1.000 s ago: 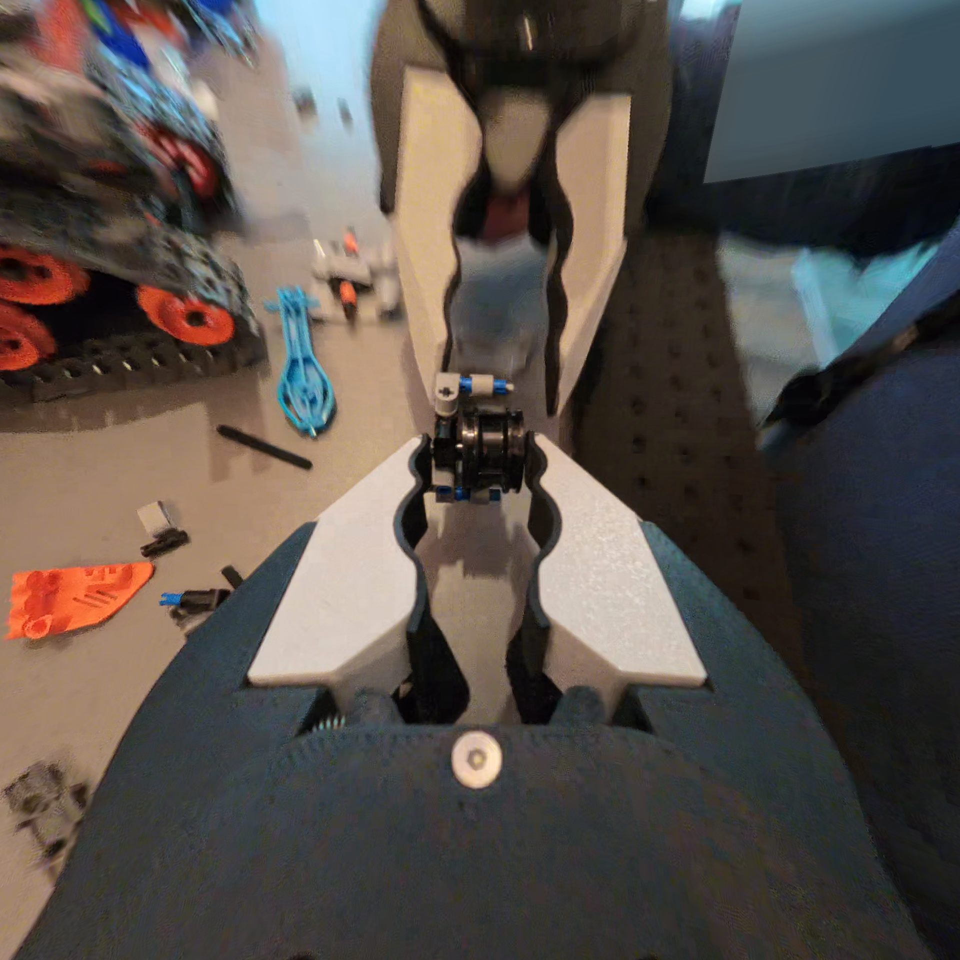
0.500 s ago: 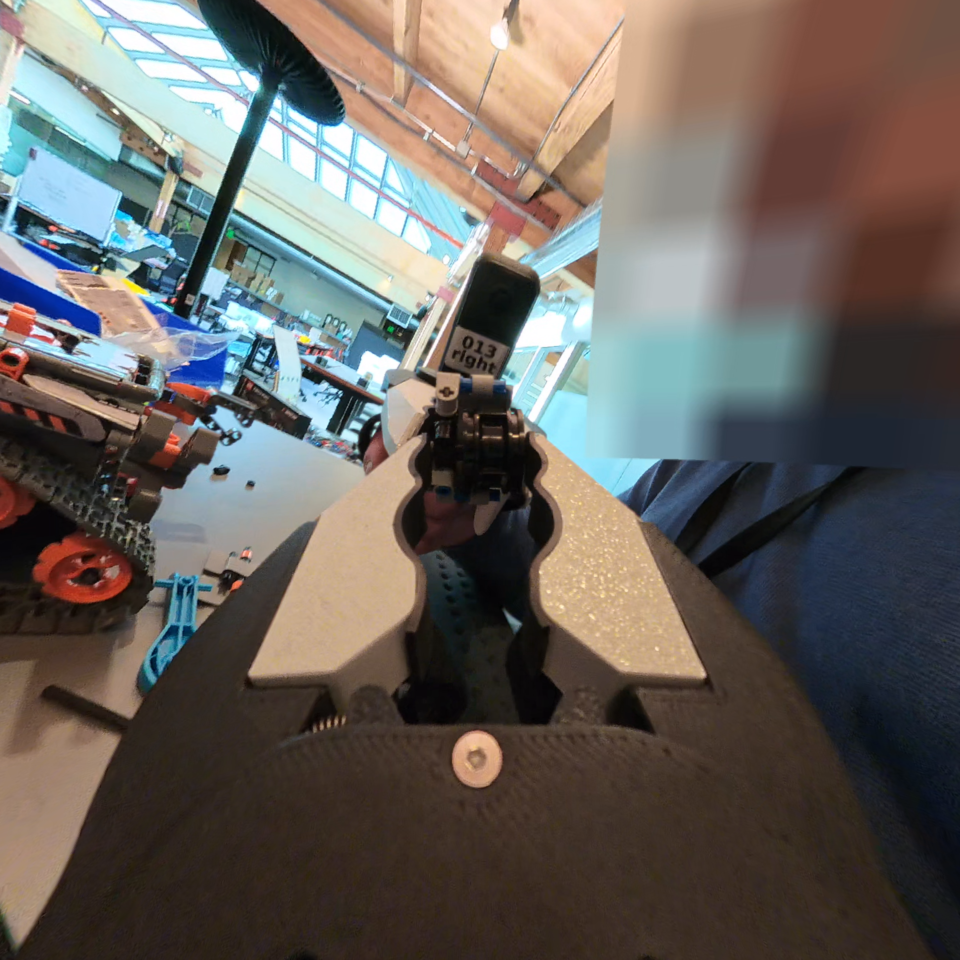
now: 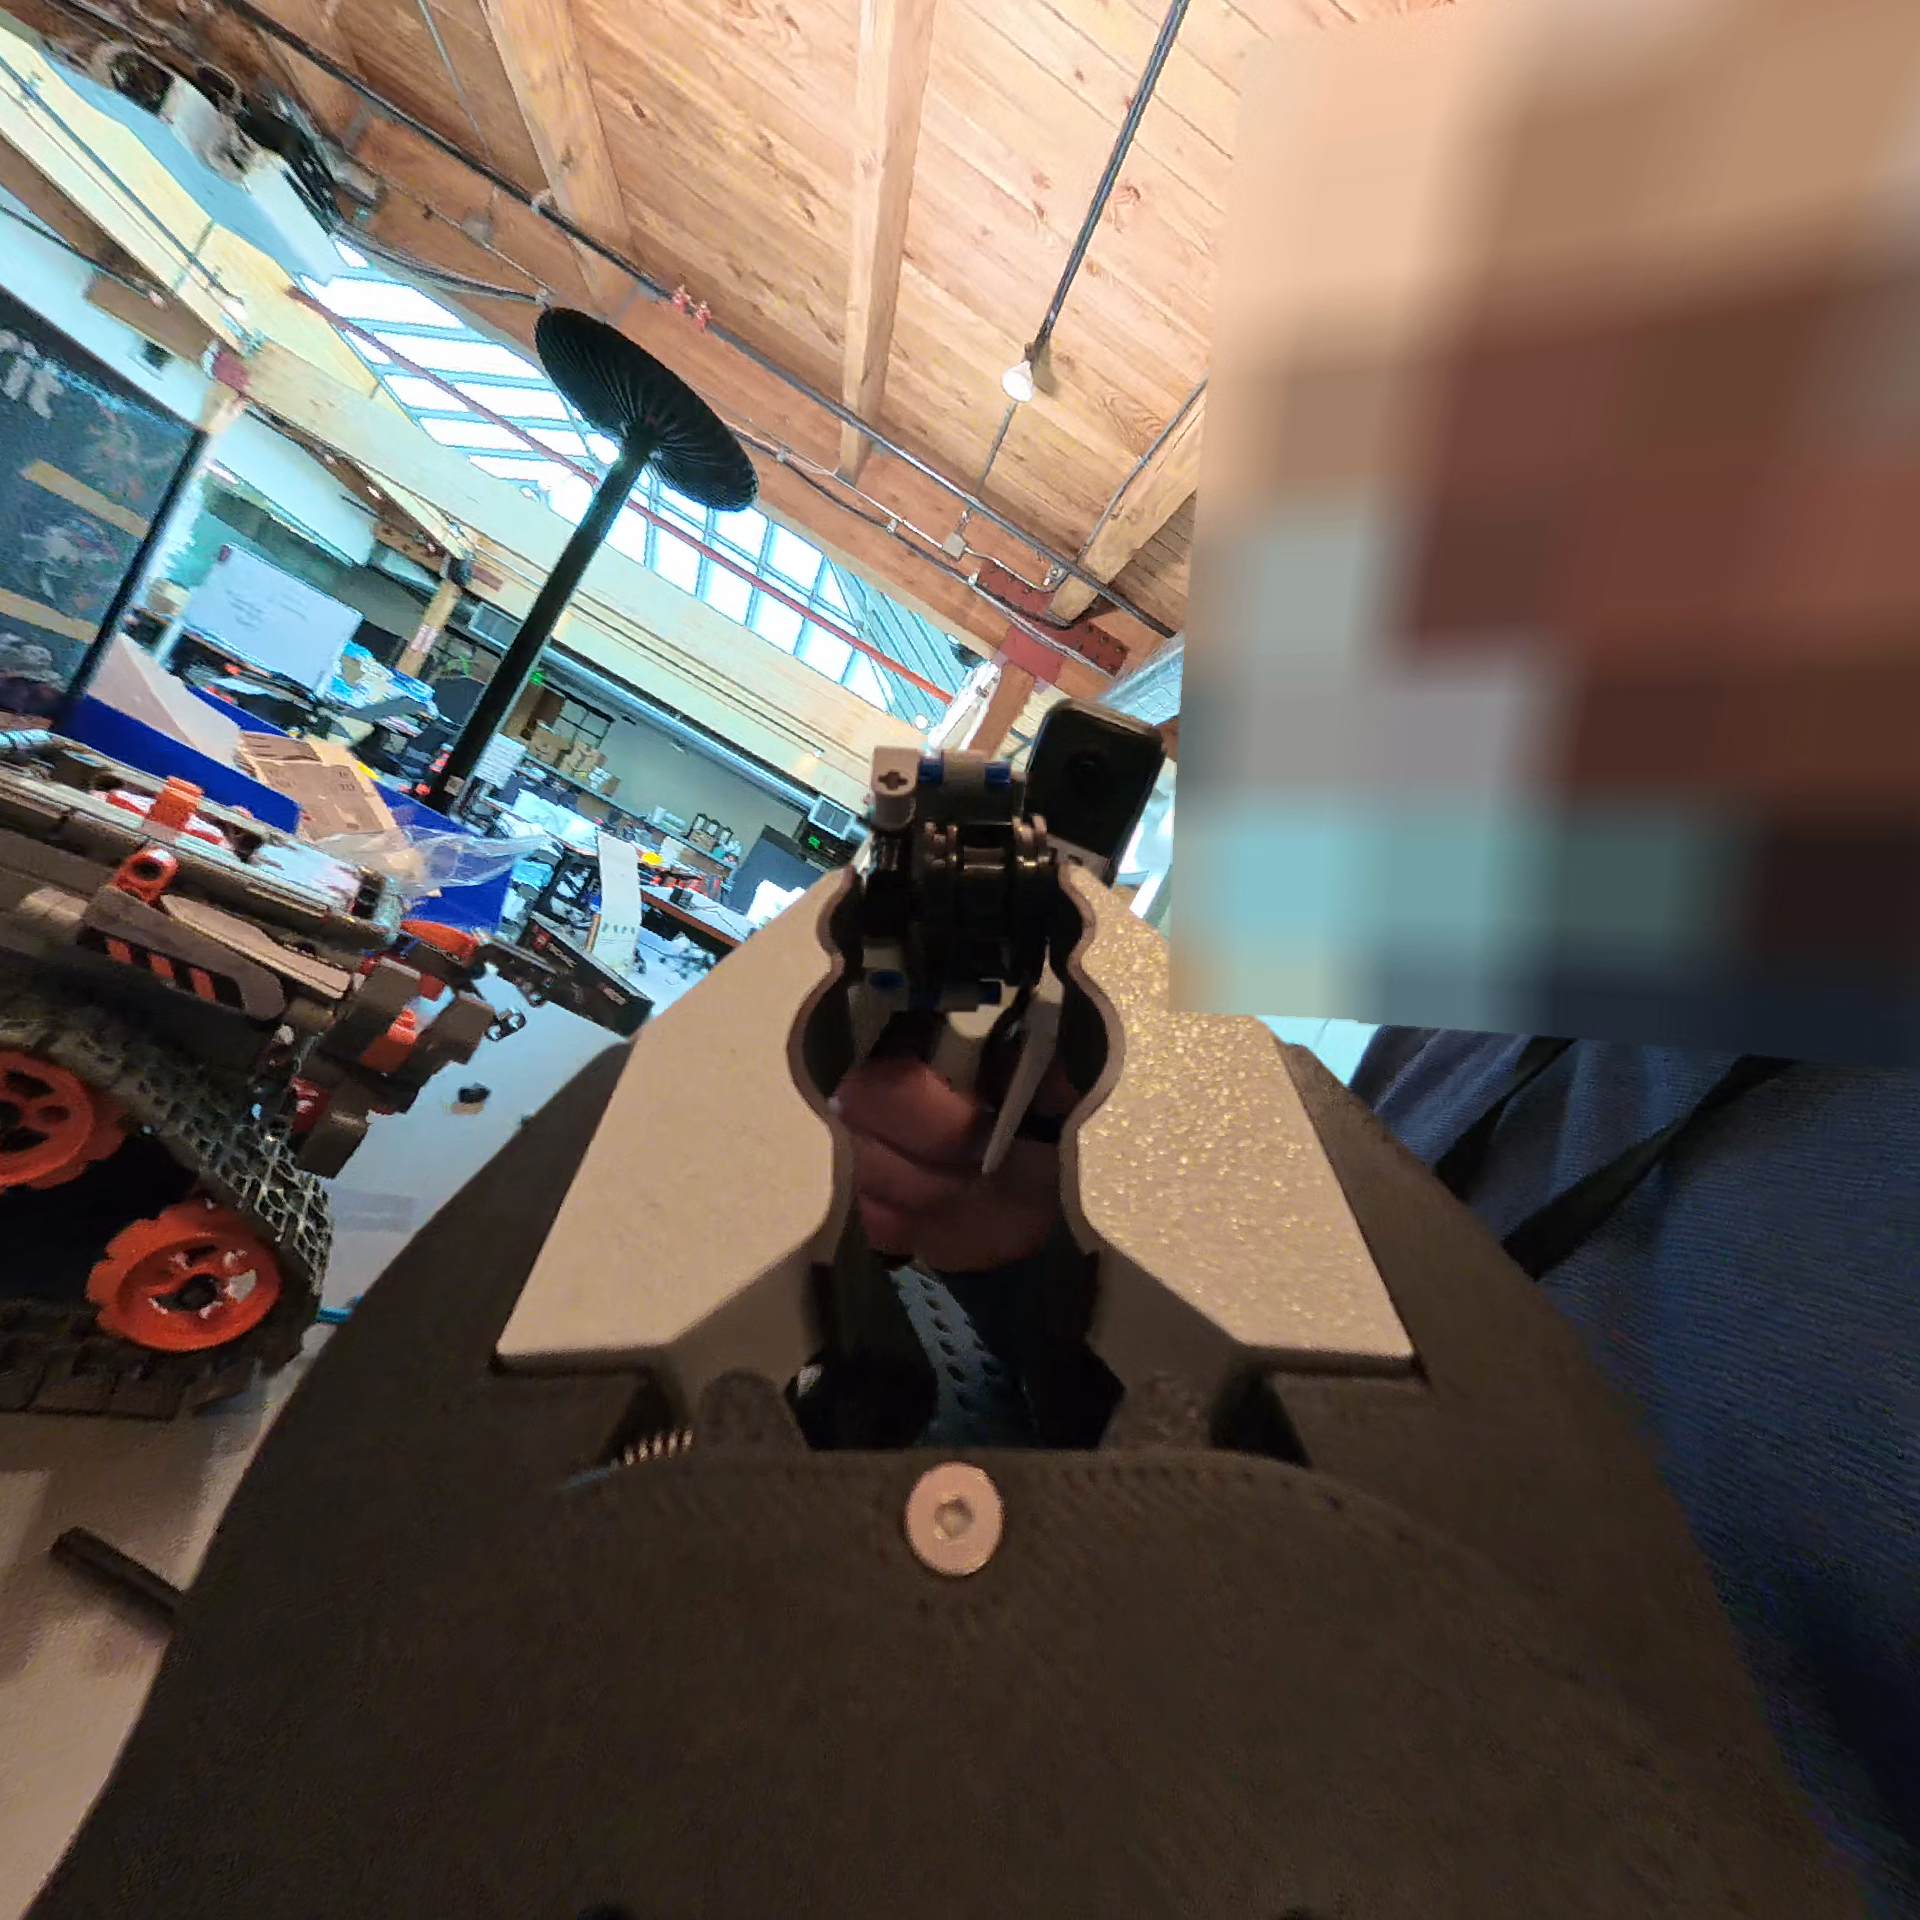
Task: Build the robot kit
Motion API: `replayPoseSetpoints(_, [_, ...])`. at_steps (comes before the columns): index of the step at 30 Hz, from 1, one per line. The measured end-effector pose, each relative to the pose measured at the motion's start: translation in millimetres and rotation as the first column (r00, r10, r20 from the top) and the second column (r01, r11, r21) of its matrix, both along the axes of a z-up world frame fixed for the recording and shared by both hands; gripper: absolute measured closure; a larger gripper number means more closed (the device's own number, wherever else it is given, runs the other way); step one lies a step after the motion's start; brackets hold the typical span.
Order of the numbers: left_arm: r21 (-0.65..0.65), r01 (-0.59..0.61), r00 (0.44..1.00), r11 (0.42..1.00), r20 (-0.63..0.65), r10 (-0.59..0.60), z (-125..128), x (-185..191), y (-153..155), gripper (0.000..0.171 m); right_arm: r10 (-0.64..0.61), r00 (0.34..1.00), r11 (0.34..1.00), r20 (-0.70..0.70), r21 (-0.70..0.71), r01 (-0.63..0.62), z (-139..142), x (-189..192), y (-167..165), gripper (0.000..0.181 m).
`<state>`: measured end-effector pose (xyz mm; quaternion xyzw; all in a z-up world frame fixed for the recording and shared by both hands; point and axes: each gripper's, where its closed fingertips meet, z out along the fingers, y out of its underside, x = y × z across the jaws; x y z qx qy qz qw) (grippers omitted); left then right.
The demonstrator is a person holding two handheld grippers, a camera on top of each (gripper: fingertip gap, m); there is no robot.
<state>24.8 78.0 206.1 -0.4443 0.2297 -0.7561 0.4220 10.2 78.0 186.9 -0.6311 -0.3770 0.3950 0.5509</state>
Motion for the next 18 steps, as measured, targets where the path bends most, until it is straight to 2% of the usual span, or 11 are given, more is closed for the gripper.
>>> replayPoseSetpoints(8, [-0.014,-0.022,1.000,1.000,-0.006,0.022,-1.0,-2.4,7.0,0.138,-0.003,1.000,1.000,-0.028,0.013,0.003,-0.4,-3.0,6.4,0.158])
replayPoseSetpoints(18, [-0.008,0.034,0.998,0.999,-0.050,-0.034,-3.7,0.1,2.3,0.139,0.153,0.981,0.986,-0.122,-0.051,-0.160,0.1,1.4,2.2,0.160])
